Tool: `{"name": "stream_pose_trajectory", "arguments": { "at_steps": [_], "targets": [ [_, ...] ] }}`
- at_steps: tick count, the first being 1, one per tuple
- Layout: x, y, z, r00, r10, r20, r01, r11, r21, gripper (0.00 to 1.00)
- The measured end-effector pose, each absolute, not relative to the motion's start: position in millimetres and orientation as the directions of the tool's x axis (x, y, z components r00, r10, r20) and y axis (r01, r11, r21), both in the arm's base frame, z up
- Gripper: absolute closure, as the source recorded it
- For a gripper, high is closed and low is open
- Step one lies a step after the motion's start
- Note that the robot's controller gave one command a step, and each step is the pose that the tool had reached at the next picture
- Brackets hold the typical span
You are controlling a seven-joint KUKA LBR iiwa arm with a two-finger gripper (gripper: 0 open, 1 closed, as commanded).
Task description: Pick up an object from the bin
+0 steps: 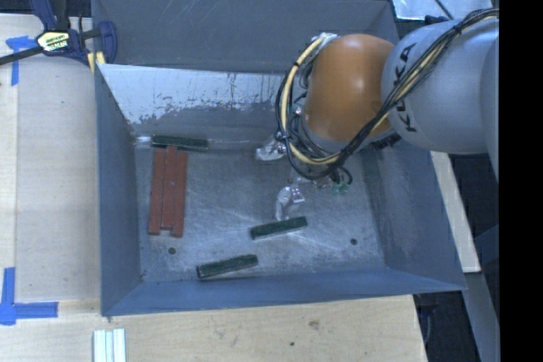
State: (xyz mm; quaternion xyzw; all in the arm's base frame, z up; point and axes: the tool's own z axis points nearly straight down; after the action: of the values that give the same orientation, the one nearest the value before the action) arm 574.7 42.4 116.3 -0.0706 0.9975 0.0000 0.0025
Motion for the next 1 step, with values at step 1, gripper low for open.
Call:
{"name": "stream_pose_trajectory", "arguments": {
  "at_steps": [1],
  "targets": [
    [542.1,35.6,127.8,-0.971,-0.238,0.005,-0.238,0.971,0.001,0.00]
  ]
}}
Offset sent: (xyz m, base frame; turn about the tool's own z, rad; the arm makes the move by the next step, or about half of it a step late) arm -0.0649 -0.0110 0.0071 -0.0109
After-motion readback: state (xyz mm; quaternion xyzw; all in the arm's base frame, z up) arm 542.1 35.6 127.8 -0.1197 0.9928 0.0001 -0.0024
